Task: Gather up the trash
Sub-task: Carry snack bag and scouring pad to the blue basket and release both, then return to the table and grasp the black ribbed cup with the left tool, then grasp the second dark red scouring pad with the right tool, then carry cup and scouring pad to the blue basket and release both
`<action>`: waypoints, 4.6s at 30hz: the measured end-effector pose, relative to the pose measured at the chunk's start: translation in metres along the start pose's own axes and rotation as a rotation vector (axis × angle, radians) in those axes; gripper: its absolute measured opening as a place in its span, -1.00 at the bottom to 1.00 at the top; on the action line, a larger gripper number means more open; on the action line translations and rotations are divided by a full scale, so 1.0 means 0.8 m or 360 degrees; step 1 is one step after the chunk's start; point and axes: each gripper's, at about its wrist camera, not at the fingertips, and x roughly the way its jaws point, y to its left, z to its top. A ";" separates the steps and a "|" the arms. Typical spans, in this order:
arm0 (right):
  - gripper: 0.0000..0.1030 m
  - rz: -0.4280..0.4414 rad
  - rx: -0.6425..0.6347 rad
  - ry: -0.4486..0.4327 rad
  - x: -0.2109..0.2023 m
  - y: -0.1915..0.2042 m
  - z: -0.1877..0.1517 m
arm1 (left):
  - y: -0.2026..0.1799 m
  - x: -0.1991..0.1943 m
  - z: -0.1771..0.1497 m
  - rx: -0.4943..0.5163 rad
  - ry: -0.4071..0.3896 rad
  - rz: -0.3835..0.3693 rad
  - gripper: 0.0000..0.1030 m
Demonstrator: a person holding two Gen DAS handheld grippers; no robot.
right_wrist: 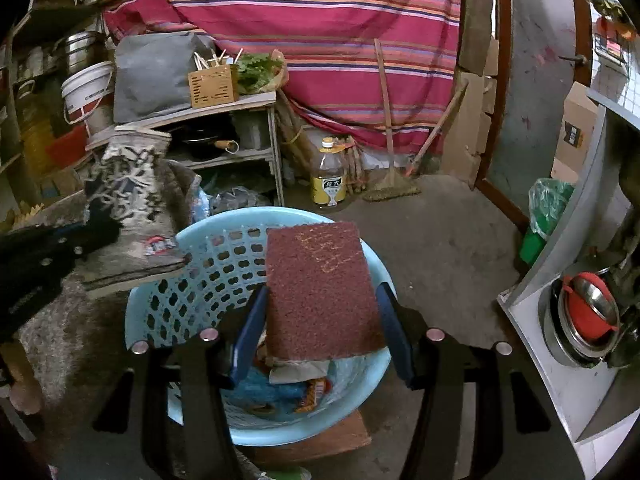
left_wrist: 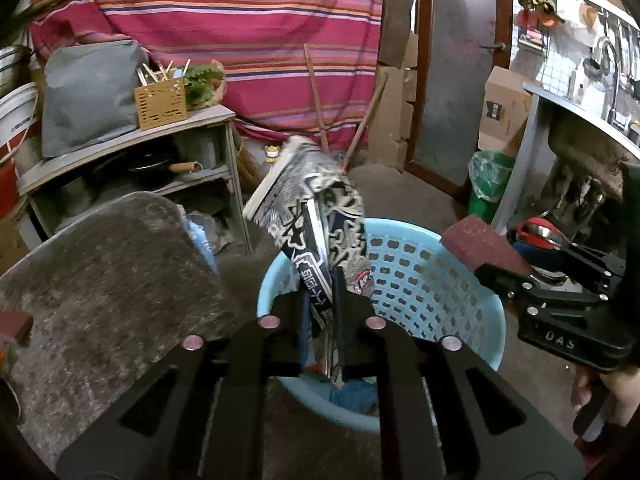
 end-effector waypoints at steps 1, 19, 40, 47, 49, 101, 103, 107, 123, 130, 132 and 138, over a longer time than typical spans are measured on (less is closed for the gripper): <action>0.07 -0.0001 0.0002 0.0001 0.000 -0.001 -0.001 | 0.003 0.000 -0.002 0.0007 0.0005 -0.0005 -0.52; 0.08 -0.0030 -0.0016 0.0054 0.026 0.038 -0.003 | 0.115 -0.106 -0.047 -0.0130 -0.0122 0.0384 0.80; 0.91 0.0081 -0.0099 -0.0059 0.001 0.217 -0.009 | 0.344 -0.224 -0.151 -0.0462 -0.0088 0.0963 0.90; 0.91 0.0153 -0.0211 -0.0008 0.011 0.287 -0.018 | 0.390 -0.203 -0.179 -0.0521 0.0010 0.0951 0.90; 0.91 0.0157 -0.0224 -0.0005 0.014 0.299 -0.018 | 0.398 -0.195 -0.181 -0.0524 0.0039 0.0947 0.90; 0.91 0.0623 -0.0921 0.0267 0.152 0.681 0.027 | 0.607 -0.274 -0.239 -0.0716 0.0035 0.1041 0.42; 0.91 0.0670 -0.0918 0.0305 0.163 0.687 0.028 | 0.608 -0.273 -0.241 -0.0721 0.0037 0.1039 0.41; 0.59 0.0775 -0.0901 0.0342 0.165 0.686 0.025 | 0.612 -0.275 -0.244 -0.0744 0.0038 0.1037 0.41; 0.27 0.0615 -0.0746 0.0120 0.070 0.560 0.033 | 0.574 -0.299 -0.227 -0.0752 -0.0071 0.1060 0.41; 0.27 0.0450 -0.0632 0.0035 0.029 0.449 0.040 | 0.487 -0.288 -0.179 -0.0622 -0.0096 0.0990 0.40; 0.27 0.0412 -0.0584 0.0027 0.022 0.417 0.040 | 0.462 -0.282 -0.164 -0.0615 -0.0117 0.0934 0.40; 0.27 0.0301 -0.0436 0.0001 0.006 0.317 0.035 | 0.378 -0.247 -0.120 -0.0511 -0.0152 0.0805 0.41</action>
